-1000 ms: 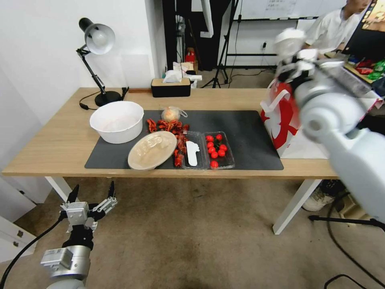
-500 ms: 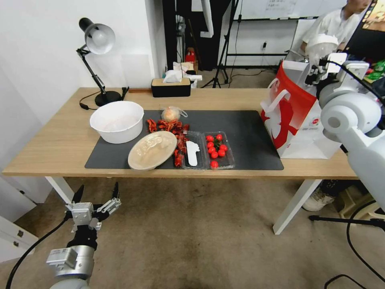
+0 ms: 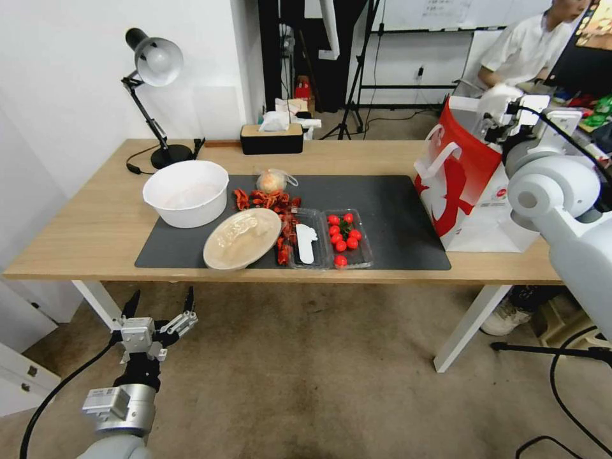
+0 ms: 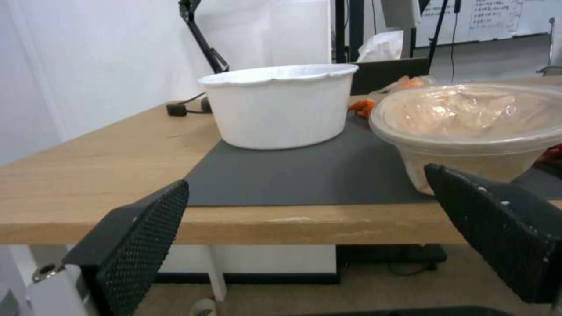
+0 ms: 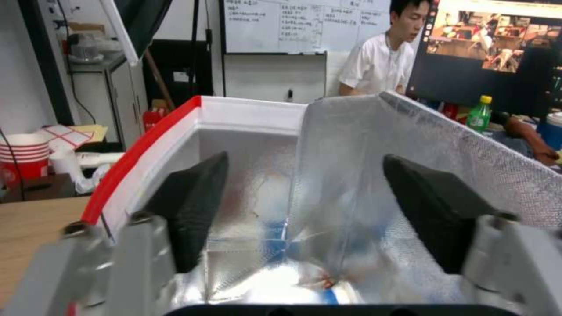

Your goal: Pick up the trash from the table and place it into the takeout bag.

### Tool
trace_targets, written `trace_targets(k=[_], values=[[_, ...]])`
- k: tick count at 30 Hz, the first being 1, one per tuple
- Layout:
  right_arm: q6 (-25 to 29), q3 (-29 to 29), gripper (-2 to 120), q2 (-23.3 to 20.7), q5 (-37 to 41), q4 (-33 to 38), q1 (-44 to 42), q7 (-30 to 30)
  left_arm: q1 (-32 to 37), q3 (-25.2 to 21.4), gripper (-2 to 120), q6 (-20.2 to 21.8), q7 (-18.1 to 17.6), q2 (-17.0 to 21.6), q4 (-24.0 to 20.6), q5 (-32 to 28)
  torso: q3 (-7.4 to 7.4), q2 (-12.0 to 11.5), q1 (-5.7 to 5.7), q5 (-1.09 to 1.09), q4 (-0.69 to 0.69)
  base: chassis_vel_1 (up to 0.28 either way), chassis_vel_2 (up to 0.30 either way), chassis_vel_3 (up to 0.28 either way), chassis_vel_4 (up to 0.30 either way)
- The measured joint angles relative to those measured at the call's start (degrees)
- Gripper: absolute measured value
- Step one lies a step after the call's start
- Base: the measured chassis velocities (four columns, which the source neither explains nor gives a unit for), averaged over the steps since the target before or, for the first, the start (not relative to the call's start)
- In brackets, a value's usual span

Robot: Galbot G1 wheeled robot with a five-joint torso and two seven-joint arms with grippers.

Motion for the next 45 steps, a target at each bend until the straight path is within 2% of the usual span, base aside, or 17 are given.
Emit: trace_targets(k=[1, 4, 5, 7, 10, 14, 16, 18, 22, 27, 32, 33, 37, 39, 41, 45], values=[[0.00, 0.00, 73, 0.00, 0.00, 0.00, 0.00, 0.00, 0.00, 0.00, 100, 0.00, 0.00, 0.00, 0.00, 0.00, 0.00, 0.00, 0.00, 0.00, 0.00, 0.000, 0.000, 0.000, 0.000], [0.00, 0.07, 89, -0.13, 0.08, 0.37, -0.26, 0.09, -0.09, 0.02, 100, 0.02, 0.00, 0.12, -0.03, -0.13, 0.00, 0.00, 0.00, 0.00, 0.01, 0.000, 0.000, 0.000, 0.000], [0.00, 0.07, 89, -0.13, 0.08, 0.37, -0.26, 0.09, -0.09, 0.02, 100, 0.02, 0.00, 0.12, -0.03, -0.13, 0.00, 0.00, 0.00, 0.00, 0.01, 0.000, 0.000, 0.000, 0.000], [0.00, 0.44, 97, -0.47, 0.14, 1.01, -0.66, 0.10, -0.07, 0.02, 100, 0.05, 0.01, 0.17, -0.34, -0.18, 0.00, 0.00, 0.00, -0.01, 0.00, 0.000, 0.000, 0.000, 0.000], [0.40, 0.90, 100, -0.67, 0.27, 1.73, -1.13, -0.13, 0.02, 0.02, 100, 0.06, 0.01, 0.18, -0.67, -0.20, 0.00, 0.00, 0.00, 0.00, -0.01, 0.000, 0.000, 0.000, 0.000], [4.48, 1.78, 100, -0.72, 0.36, 3.67, -2.08, -0.96, 0.45, -0.06, 100, 0.07, 0.01, 0.11, -1.24, -0.24, 0.00, 0.00, 0.00, -0.01, 0.01, 0.000, 0.000, 0.000, 0.000], [4.74, 1.90, 100, -0.73, 0.35, 3.97, -2.20, -1.07, 0.49, -0.09, 100, 0.06, 0.01, 0.10, -1.27, -0.24, 0.00, 0.00, 0.00, -0.01, 0.01, 0.000, 0.000, 0.000, 0.000], [8.62, 3.01, 100, -0.86, -0.28, 7.35, -4.02, -3.02, 1.07, -0.41, 100, -0.08, 0.13, 0.05, -1.72, -0.25, 0.00, 0.00, 0.00, -0.01, 0.01, 0.000, 0.000, 0.000, 0.000], [10.28, 4.36, 100, -1.08, -1.18, 11.19, -7.28, -5.73, 1.73, -0.72, 100, -0.29, 0.21, 0.04, -2.19, -0.32, 0.00, 0.00, 0.00, -0.01, 0.02, 0.000, 0.000, 0.000, 0.000], [14.27, 8.64, 100, -1.26, -3.24, 18.85, -18.03, -12.52, 2.47, -0.80, 100, -1.02, 0.47, -0.15, -2.54, -0.33, -0.01, 0.00, -0.01, 0.00, 0.00, 0.000, 0.000, 0.000, 0.000], [17.88, 11.27, 100, -0.68, -6.65, 22.34, -25.13, -15.83, 2.70, -0.74, 100, -1.18, 0.72, -0.36, -2.84, -0.33, -0.01, 0.00, -0.01, -0.05, 0.01, 0.000, 0.000, 0.000, 0.000], [18.88, 12.30, 100, 0.10, -8.12, 23.47, -28.57, -16.83, 2.82, -0.74, 100, -1.20, 0.82, -0.37, -2.99, -0.35, -0.01, 0.00, 0.00, 0.01, 0.00, 0.000, 0.000, 0.000, 0.000], [23.11, 14.81, 100, 2.66, -13.42, 25.43, -37.74, -19.29, 3.18, -0.89, 100, -1.52, 0.99, -0.20, -3.16, -0.79, -0.01, 0.00, -0.01, -0.03, 0.00, 0.000, 0.000, 0.000, 0.000], [27.31, 15.54, 100, 5.18, -17.87, 26.15, -43.90, -20.96, 3.45, -1.09, 100, -2.01, 1.07, 0.00, -3.17, -1.07, 0.00, 0.00, -0.01, 0.02, -0.01, 0.000, 0.000, 0.000, 0.000], [28.75, 15.65, 100, 6.38, -19.85, 26.45, -46.31, -21.42, 3.59, -1.11, 100, -2.19, 1.08, 0.03, -3.17, -1.14, -0.01, 0.01, -0.01, -0.04, 0.00, 0.000, 0.000, 0.000, 0.000], [32.77, 15.65, 100, 10.18, -24.96, 26.75, -52.67, -23.15, 3.88, -1.10, 100, -2.60, 1.21, 0.15, -3.17, -1.19, -0.01, 0.00, -0.01, -0.01, 0.00, 0.000, 0.000, 0.000, 0.000]])
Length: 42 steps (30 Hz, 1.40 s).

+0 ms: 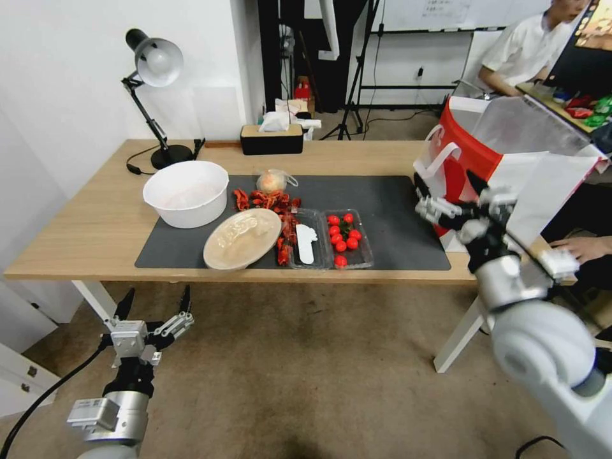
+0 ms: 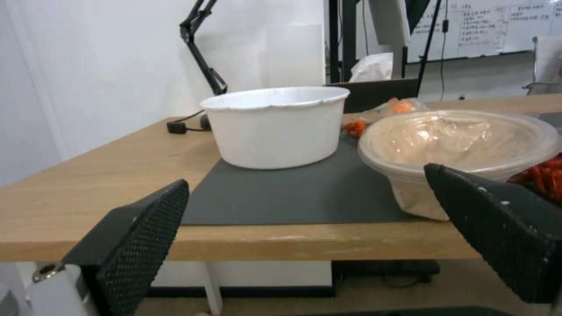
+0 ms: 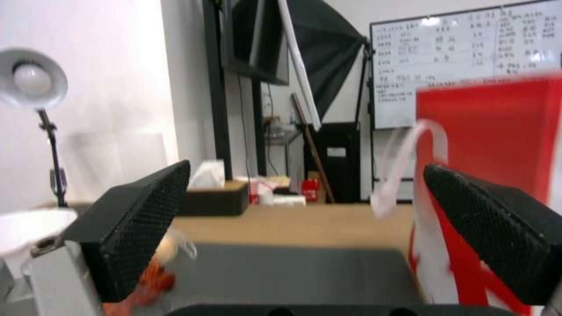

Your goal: Pick up the trash from the table and place it into the takeout bag.

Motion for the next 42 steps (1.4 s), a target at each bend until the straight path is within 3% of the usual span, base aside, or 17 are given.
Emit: trace_targets(k=[5, 12, 19, 42], values=[[7.93, -0.45, 100, 5.30, -6.84, -2.42, -7.48, -1.78, -0.03, 0.33, 100, -0.32, 0.18, 0.27, 0.41, -0.05, 0.00, 0.00, 0.00, 0.00, 0.01, 0.000, 0.000, 0.000, 0.000], [12.08, -0.75, 100, 9.63, -10.03, -7.49, -13.26, -2.44, -0.70, 0.63, 100, -0.39, 0.25, 0.95, 1.13, -0.46, 0.00, 0.00, 0.01, 0.01, 0.00, 0.000, 0.000, 0.000, 0.000], [16.09, -1.51, 100, 11.27, -11.17, -11.94, -15.07, -2.69, -1.30, 0.84, 100, -0.39, 0.38, 0.91, 1.89, -0.54, 0.01, 0.00, 0.01, 0.01, 0.00, 0.000, 0.000, 0.000, 0.000], [18.68, -3.47, 100, 12.59, -13.25, -15.20, -15.04, -2.78, -2.42, 0.74, 100, -0.54, 0.67, 0.60, 2.67, -0.64, 0.01, 0.00, 0.01, 0.01, 0.00, 0.000, 0.000, 0.000, 0.000]])
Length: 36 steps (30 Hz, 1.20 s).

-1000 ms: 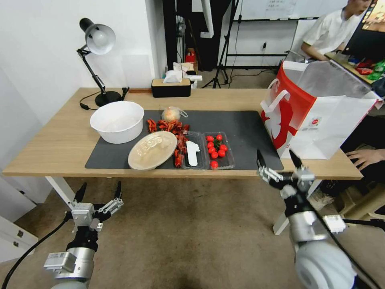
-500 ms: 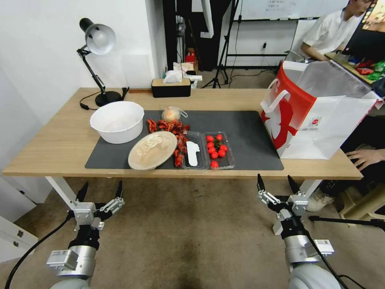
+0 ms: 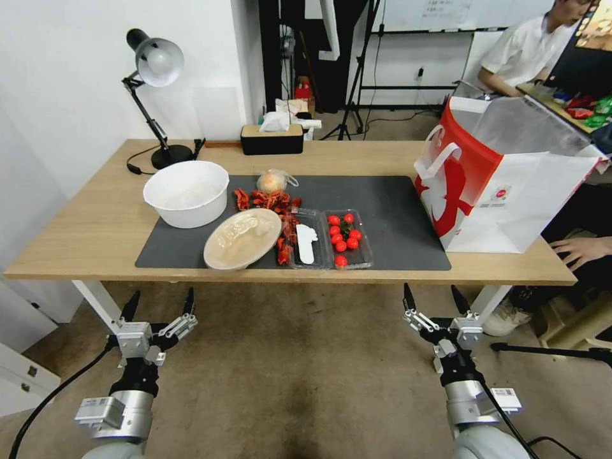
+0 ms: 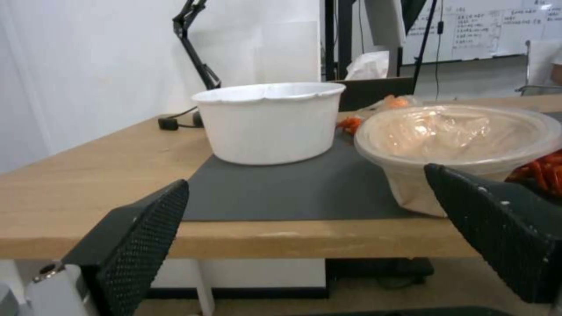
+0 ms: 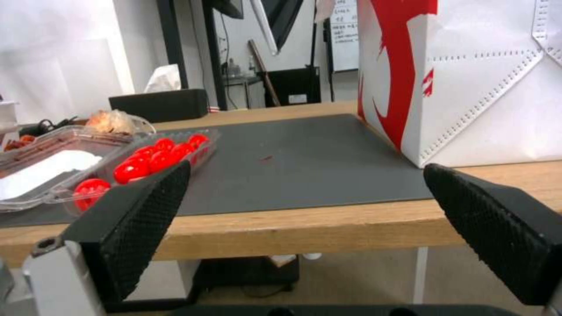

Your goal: Pick up the trash from the table and place it into the takeout bag.

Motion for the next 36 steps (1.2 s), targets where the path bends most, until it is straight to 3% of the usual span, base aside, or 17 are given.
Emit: trace_targets(k=[5, 7, 8, 11, 12, 15, 18, 19, 22, 25, 36], values=[[-0.27, -0.11, 100, -0.04, -0.41, 0.14, 0.05, 0.04, -0.88, 0.80, 100, 4.25, -1.03, 1.29, -2.31, -5.07, 0.00, 0.00, 0.00, 0.00, 0.00, 0.000, 0.000, 0.000, 0.000], [-0.52, -0.13, 100, -0.41, -0.74, 0.41, -0.02, 0.17, -1.63, 1.79, 100, 10.11, -2.71, 2.96, -5.41, -14.49, 0.00, 0.00, 0.00, 0.00, 0.00, 0.000, 0.000, 0.000, 0.000], [-0.52, -0.13, 100, -0.41, -0.74, 0.41, -0.02, 0.17, -1.63, 1.79, 100, 10.11, -2.71, 2.96, -5.41, -14.49, 0.00, 0.00, 0.00, 0.00, 0.00, 0.000, 0.000, 0.000, 0.000], [-0.80, -0.12, 100, -0.64, -1.02, 0.80, -0.24, 0.30, -4.24, 2.50, 100, 20.09, -7.23, 5.09, -9.27, -30.12, 0.00, 0.00, 0.00, 0.00, 0.00, 0.000, 0.000, 0.000, 0.000], [-0.80, -0.12, 100, -0.64, -1.02, 0.80, -0.24, 0.30, -4.24, 2.50, 100, 20.09, -7.23, 5.09, -9.27, -30.12, 0.00, 0.00, 0.00, 0.00, 0.00, 0.000, 0.000, 0.000, 0.000], [-1.16, -0.07, 100, -0.73, -1.23, 1.13, -0.24, 0.37, -7.90, 2.22, 100, 31.18, -15.01, 6.04, -12.75, -47.28, 0.00, 0.00, 0.00, 0.00, -0.01, 0.000, 0.000, 0.000, 0.000], [-1.41, -0.07, 100, -0.80, -1.37, 1.22, -0.04, 0.41, -8.92, 1.83, 100, 33.31, -17.58, 6.09, -13.47, -51.69, 0.00, 0.00, 0.00, 0.00, -0.02, 0.000, 0.000, 0.000, 0.000], [-2.29, -1.04, 100, -1.59, -1.51, 1.21, 1.26, 0.68, -9.79, 0.81, 100, 35.73, -21.25, 5.83, -14.34, -57.49, 0.00, 0.00, 0.00, 0.00, -0.03, 0.000, 0.000, 0.000, 0.000], [-3.19, -2.22, 100, -2.52, -1.51, 0.77, 3.30, 0.92, -10.12, 0.03, 100, 36.23, -24.30, 5.22, -14.47, -61.59, 0.00, 0.00, 0.00, 0.01, 0.05, 0.000, 0.000, 0.000, 0.000], [-3.46, -2.45, 100, -2.97, -1.45, 0.52, 3.82, 0.99, -11.11, -0.02, 100, 36.59, -26.17, 5.02, -13.58, -64.51, 0.00, 0.00, 0.00, 0.01, 0.01, 0.000, 0.000, 0.000, 0.000], [-3.50, -3.29, 100, -3.96, -1.18, -1.02, 4.80, 1.01, -13.49, 1.03, 100, 35.96, -26.37, 3.11, -10.16, -64.97, 0.00, 0.00, 0.00, 0.02, 0.02, 0.000, 0.000, 0.000, 0.000]])
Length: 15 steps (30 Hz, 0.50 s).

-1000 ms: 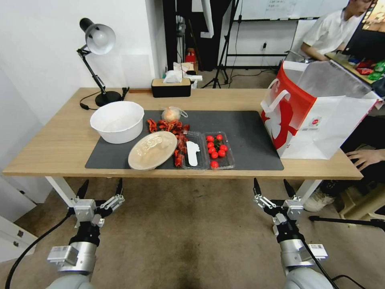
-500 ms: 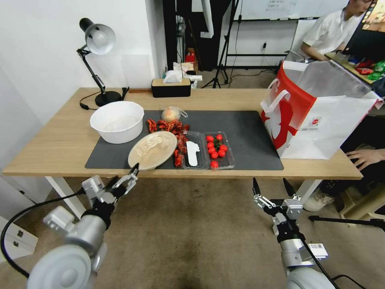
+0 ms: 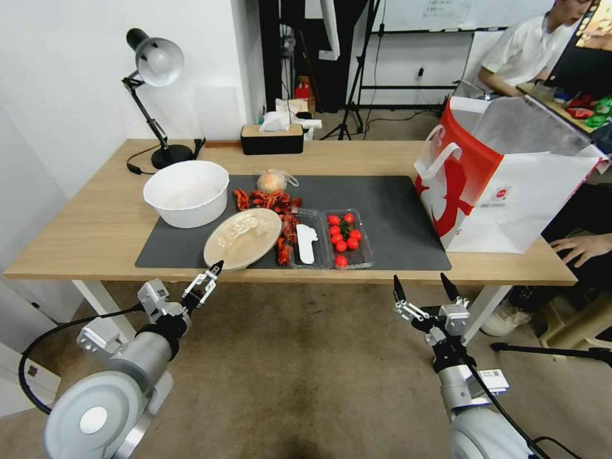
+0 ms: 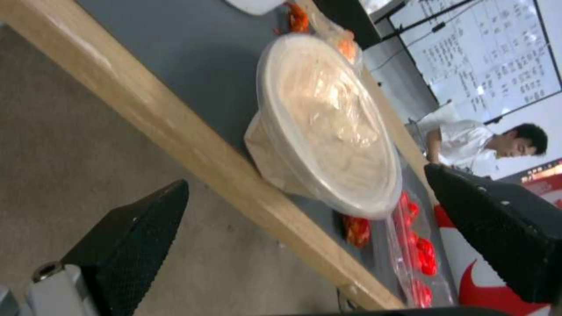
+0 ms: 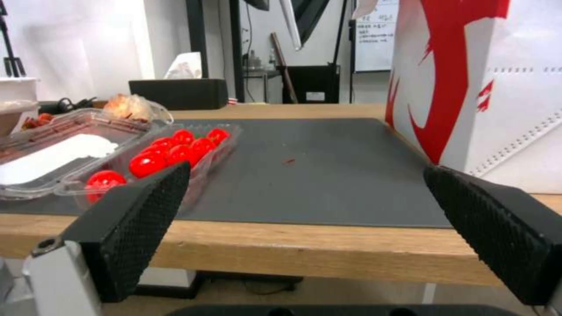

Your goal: Pick up the trash from the table and place it into the takeout bag.

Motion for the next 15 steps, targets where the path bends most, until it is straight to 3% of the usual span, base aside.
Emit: trace_targets(k=[15], values=[[0.11, -0.02, 100, 1.11, -1.01, -0.02, -1.68, -0.17, -3.97, 2.39, 100, -1.56, 1.75, -0.33, 4.45, -0.65, 0.00, 0.00, 0.00, -0.03, -0.02, 0.000, 0.000, 0.000, 0.000]])
